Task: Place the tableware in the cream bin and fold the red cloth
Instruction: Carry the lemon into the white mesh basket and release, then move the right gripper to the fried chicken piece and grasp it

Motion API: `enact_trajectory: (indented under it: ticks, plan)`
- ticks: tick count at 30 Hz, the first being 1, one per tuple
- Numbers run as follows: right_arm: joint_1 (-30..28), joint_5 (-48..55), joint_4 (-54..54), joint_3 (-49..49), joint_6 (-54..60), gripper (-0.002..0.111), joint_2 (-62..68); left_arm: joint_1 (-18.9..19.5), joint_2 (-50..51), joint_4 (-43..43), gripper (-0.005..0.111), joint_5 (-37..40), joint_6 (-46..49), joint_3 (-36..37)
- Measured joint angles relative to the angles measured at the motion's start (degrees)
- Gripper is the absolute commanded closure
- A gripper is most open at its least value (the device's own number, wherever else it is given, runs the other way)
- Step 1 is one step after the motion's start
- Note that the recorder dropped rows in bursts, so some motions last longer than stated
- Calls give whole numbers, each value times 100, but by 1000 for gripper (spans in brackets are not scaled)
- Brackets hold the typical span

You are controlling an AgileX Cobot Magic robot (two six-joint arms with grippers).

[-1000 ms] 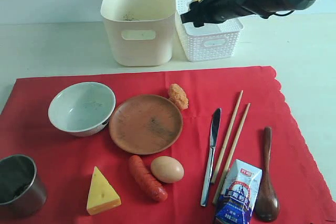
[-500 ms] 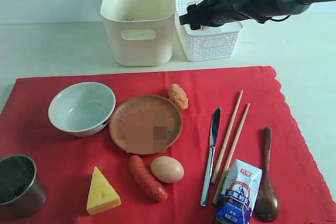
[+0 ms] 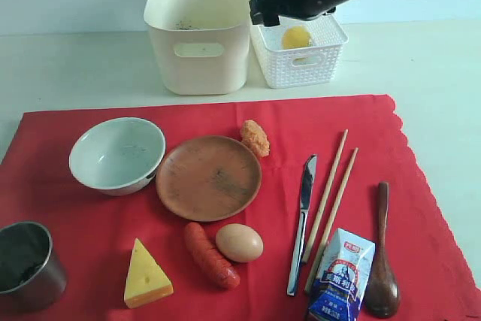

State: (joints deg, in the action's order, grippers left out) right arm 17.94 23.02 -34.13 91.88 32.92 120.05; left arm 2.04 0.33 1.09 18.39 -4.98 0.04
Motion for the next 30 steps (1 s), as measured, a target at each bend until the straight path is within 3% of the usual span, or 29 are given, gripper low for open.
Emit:
enact_trajectory:
  ticks: [11,17,25,27,30]
  plan:
    - [0,2274,334,13,-14,88,-754,0,0,0,106,0,0,0]
    - [100,2856,358,-149,-87,108,-777,0,0,0,106,0,0,0]
    - [729,2514,393,-939,-102,108,-789,0,0,0,106,0,0,0]
    - [943,2380,539,-1025,-199,101,-789,0,0,0,106,0,0,0]
    - [1121,2137,1285,-1044,-1067,78,-789,0,0,0,106,0,0,0]
